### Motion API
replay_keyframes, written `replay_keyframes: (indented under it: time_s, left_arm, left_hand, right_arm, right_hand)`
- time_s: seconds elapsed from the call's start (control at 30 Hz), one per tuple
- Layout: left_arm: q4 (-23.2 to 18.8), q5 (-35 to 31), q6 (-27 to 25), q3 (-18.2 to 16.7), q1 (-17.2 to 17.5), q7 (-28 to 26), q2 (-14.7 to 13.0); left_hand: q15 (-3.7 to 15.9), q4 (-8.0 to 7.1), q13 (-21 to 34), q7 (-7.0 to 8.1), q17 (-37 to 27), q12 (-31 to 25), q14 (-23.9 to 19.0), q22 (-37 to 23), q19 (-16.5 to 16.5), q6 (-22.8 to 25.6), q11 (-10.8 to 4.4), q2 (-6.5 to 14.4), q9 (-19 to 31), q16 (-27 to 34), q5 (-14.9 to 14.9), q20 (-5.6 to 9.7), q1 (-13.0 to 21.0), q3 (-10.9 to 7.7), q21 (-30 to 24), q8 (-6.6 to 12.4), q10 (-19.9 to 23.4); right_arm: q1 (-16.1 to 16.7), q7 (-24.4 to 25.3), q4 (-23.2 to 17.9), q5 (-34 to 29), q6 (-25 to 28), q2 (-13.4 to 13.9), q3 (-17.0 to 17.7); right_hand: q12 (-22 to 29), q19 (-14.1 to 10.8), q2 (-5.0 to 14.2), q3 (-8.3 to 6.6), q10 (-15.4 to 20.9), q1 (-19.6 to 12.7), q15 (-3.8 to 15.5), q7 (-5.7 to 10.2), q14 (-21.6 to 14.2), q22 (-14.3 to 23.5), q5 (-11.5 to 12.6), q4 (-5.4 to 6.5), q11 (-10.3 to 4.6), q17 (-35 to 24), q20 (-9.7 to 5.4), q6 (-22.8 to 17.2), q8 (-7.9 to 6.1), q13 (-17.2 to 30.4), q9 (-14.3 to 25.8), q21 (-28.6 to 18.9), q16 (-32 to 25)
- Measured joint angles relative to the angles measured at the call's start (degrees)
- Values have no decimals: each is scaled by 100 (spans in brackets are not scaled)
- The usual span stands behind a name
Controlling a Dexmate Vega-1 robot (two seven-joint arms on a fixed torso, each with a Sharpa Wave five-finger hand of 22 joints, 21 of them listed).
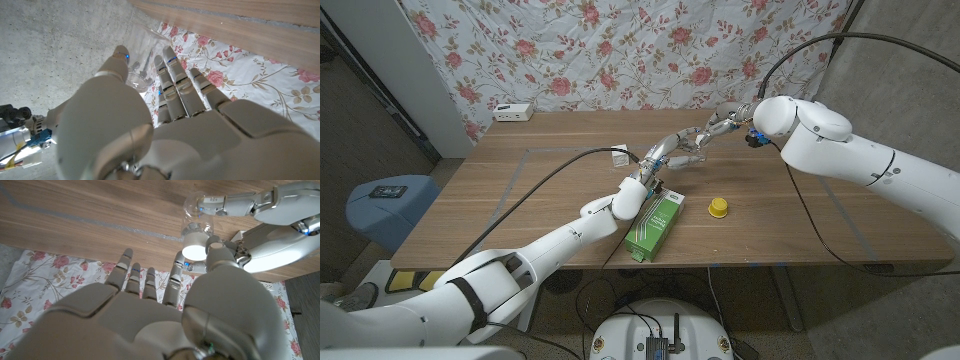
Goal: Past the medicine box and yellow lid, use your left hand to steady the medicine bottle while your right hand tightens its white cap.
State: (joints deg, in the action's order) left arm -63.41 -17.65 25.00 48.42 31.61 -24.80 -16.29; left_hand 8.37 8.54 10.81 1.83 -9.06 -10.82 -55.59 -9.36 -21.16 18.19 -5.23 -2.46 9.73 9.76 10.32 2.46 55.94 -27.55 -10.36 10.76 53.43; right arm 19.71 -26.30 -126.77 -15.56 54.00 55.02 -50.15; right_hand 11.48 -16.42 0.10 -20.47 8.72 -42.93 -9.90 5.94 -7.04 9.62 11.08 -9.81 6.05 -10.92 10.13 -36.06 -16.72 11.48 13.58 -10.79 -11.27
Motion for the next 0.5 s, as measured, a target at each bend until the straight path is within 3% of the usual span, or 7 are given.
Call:
replay_keyframes:
  time_s: [0.5]
  left_arm:
    - [-105,-11,-20,-2,39,11,-43]
  left_hand:
    - [0,0,-3,0,1,-24,0,0,0,0,0,3,0,0,18,0,25,1,0,0,0]
  right_arm:
    - [115,155,-30,-47,-4,-22,68]
  right_hand:
    - [47,-30,22,-20,227,-67,105,44,-150,0,0,20,-84,-1,-30,-554,-176,0,-2,0,-45]
